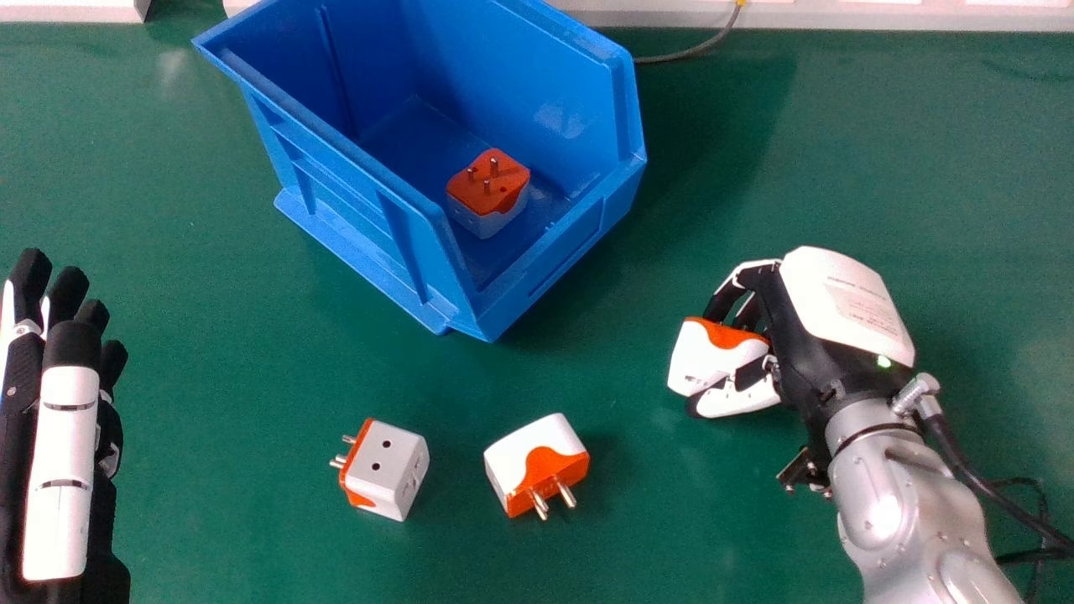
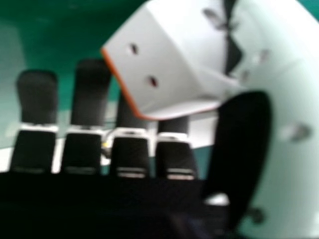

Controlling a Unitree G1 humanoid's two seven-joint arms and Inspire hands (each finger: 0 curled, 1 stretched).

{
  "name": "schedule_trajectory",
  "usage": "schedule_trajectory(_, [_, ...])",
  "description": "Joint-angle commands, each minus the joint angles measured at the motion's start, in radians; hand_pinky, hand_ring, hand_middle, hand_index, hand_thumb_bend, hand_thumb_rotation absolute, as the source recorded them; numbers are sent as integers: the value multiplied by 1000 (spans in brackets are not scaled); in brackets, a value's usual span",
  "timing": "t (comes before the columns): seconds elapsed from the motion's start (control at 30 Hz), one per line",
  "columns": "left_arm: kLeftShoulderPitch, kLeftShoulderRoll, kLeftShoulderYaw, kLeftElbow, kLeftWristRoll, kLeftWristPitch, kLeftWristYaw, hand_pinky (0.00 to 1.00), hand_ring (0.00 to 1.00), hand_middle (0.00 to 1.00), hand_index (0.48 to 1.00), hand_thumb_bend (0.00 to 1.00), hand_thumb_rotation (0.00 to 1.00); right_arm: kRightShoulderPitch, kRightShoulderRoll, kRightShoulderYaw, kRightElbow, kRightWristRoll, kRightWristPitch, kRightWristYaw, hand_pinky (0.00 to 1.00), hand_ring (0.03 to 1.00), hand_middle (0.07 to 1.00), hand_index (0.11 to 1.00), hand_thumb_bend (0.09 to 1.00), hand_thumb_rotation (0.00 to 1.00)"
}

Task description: Pick all objects and put in blue box

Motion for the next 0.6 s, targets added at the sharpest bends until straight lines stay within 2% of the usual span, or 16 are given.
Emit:
schedule_trajectory(0.0, [3,1,-2,-13,18,-18,-1,1000,1000,1000,1000,578,1000,5,-19,-10,-61,-28,-5,6,303,414,467,558,487,0])
schedule_trajectory(0.1, [2,1,-4,-12,20,-20,-3,1000,1000,1000,1000,579,1000,25,-28,-13,-95,-23,-31,-4,305,414,466,556,487,0])
schedule_trajectory(0.23, [-1,-3,-7,-14,19,-9,5,1000,1000,1000,1000,570,1000,53,-38,-16,-154,-32,-25,18,316,414,463,548,489,0])
schedule_trajectory(0.33, [-3,-4,-9,-10,23,-13,7,1000,1000,1000,1000,569,1000,72,-44,-23,-204,-35,-23,39,318,415,463,545,489,0])
schedule_trajectory(0.47, [-6,-2,-11,-5,19,-19,2,1000,1000,1000,1000,565,1000,93,-46,-32,-281,-57,-4,86,319,415,462,543,490,0])
schedule_trajectory(0.57, [-4,-4,-15,-14,21,-10,7,1000,1000,1000,1000,560,1000,113,-46,-40,-337,-66,-23,83,319,416,464,540,490,0])
